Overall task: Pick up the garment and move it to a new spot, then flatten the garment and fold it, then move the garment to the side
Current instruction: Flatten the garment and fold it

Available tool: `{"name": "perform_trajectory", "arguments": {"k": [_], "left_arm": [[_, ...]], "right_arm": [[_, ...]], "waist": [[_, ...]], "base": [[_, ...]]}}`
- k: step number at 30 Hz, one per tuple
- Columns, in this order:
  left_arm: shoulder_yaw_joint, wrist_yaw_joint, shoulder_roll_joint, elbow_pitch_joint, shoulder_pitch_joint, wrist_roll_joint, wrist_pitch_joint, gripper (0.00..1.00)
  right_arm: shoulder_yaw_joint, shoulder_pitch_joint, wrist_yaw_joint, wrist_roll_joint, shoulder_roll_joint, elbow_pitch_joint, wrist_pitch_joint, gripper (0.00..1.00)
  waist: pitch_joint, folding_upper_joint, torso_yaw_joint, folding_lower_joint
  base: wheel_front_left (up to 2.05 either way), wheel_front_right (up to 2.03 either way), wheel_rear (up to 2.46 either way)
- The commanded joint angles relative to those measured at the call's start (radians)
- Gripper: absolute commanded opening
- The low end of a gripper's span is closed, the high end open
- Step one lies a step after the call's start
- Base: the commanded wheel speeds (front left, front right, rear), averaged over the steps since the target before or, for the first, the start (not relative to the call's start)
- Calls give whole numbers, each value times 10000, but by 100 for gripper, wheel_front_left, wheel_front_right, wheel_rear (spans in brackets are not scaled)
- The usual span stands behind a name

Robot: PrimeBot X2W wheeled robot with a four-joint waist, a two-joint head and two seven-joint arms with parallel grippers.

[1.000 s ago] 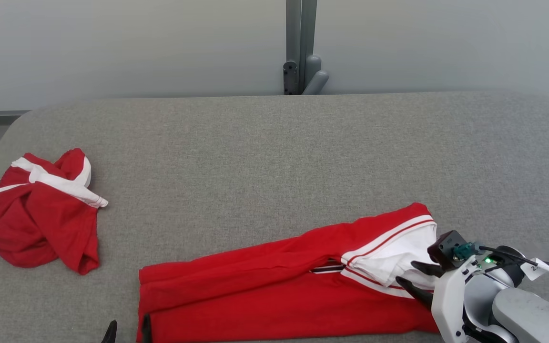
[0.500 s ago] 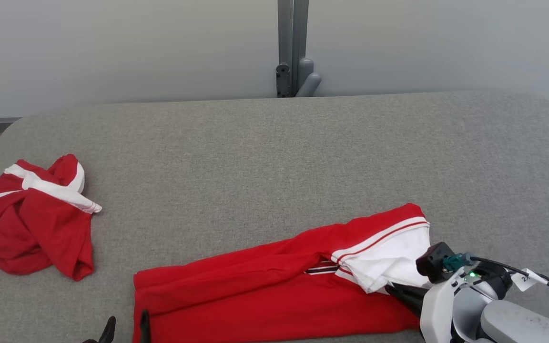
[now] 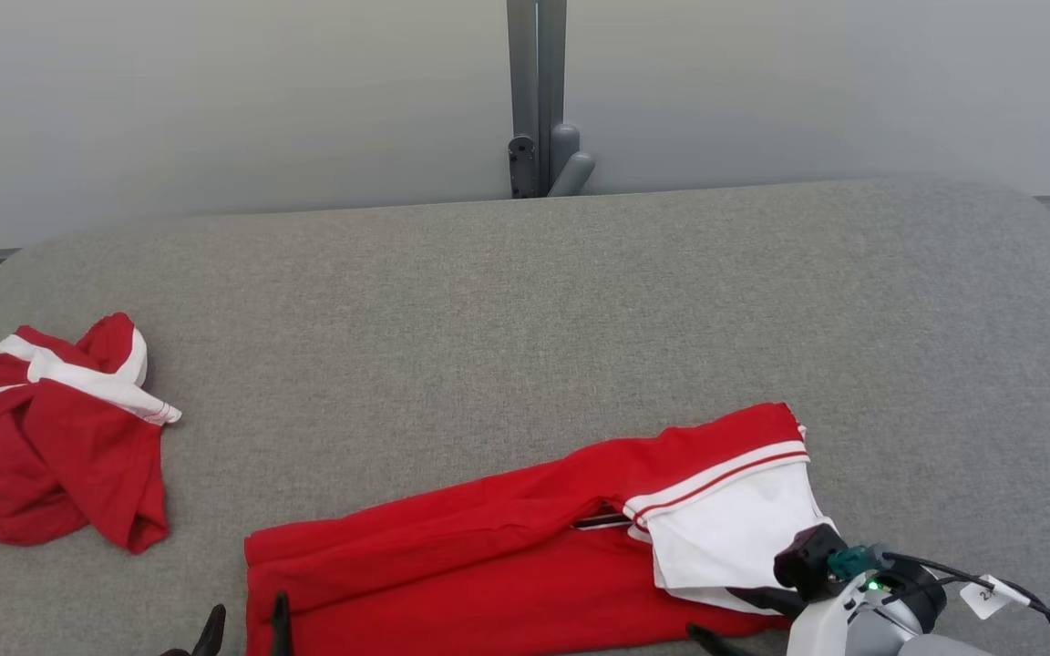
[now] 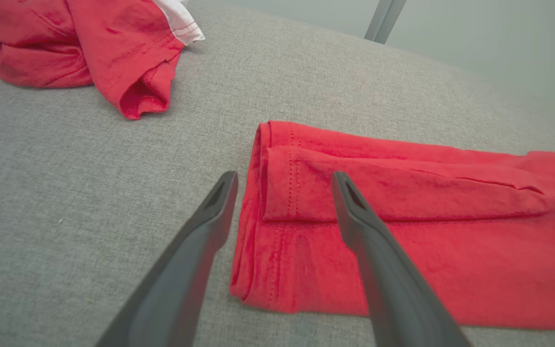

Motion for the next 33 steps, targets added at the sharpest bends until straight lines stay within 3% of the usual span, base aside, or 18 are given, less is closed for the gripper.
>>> {"name": "perform_trajectory", "arguments": {"k": [1, 8, 14, 21, 33], "left_arm": [[70, 46, 21, -56, 23, 36, -1, 100], [202, 128, 20, -342, 194, 398, -1, 100], [217, 182, 23, -563, 191, 630, -1, 100], [151, 159, 23, -672, 177, 780, 0, 100], [16, 108, 23, -622, 47, 899, -1, 100]], "right_arm": [[-176, 134, -12, 344, -10, -153, -344, 100], [-1811, 123, -12, -233, 238, 598, -2027, 100], [-3796, 465, -12, -1466, 1128, 1841, -3133, 100], [-5909, 1031, -12, -2620, 2274, 2837, -3395, 100], [-6791, 805, -14, -2315, 3395, 4696, -3325, 100]], "waist": [[-51, 0, -45, 0], [-188, 0, -221, 0], [-223, 0, -279, 0], [-119, 0, -188, 0], [200, 0, 181, 0]], "base": [[0, 0, 0], [0, 0, 0], [0, 0, 0], [0, 0, 0], [0, 0, 0]]}}
